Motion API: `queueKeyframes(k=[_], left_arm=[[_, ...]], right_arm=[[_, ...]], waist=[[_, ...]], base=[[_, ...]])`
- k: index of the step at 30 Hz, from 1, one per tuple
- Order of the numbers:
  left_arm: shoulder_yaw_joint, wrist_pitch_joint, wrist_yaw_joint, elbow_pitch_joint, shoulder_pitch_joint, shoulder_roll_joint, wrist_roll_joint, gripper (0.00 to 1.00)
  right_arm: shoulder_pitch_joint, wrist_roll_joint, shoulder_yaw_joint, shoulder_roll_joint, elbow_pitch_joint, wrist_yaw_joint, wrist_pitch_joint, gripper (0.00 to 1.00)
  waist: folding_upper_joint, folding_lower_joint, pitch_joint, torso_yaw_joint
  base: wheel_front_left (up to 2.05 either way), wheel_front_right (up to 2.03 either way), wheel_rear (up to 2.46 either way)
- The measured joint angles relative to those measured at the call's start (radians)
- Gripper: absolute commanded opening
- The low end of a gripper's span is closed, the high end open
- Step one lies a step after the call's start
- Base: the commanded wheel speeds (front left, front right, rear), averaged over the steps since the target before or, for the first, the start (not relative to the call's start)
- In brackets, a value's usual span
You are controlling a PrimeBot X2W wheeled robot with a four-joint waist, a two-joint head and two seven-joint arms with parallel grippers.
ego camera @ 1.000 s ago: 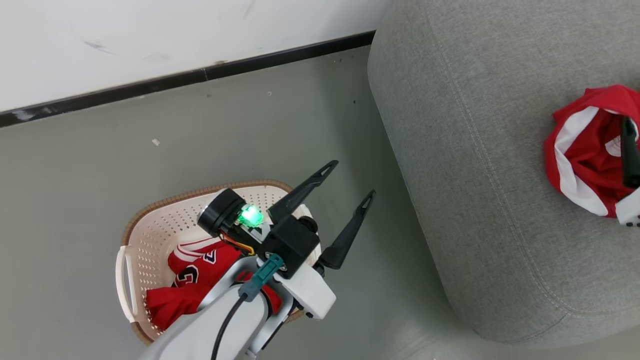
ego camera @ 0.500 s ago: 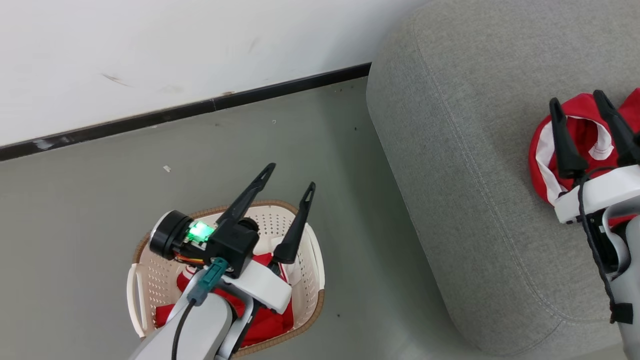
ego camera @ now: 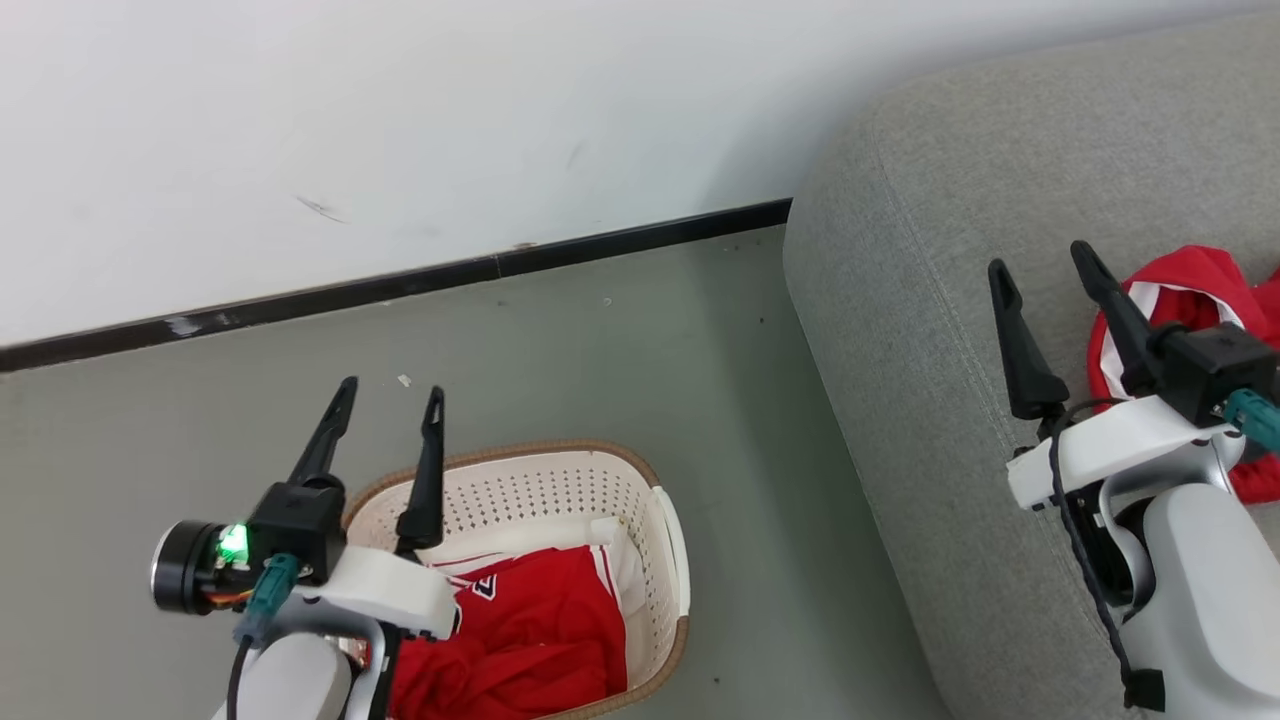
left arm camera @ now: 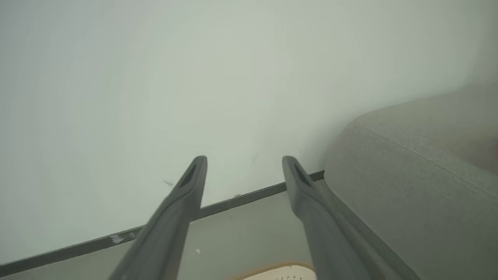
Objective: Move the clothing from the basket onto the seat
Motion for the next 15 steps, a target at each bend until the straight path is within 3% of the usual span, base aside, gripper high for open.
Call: queueKeyframes(k=[8,15], left_arm=[[0.095,-0.013,0.047,0.014,0.103,0.017,-0.044,1.0],[0.137,-0.016,0.059,0.016,0.17,0.019,-0.061,1.0]], right_arm=[[0.083,-0.056,-0.032,0.019,-0.046,0.0,0.0,1.0],[0.18,-0.071,-0.071,0.043,-0.074,0.0,0.0,1.0]], waist=[[0.0,0.0,-0.056,0.042],[0.0,0.0,-0.105,0.075]], base=[[0.0,0.0,0.0],[0.0,0.0,0.0]])
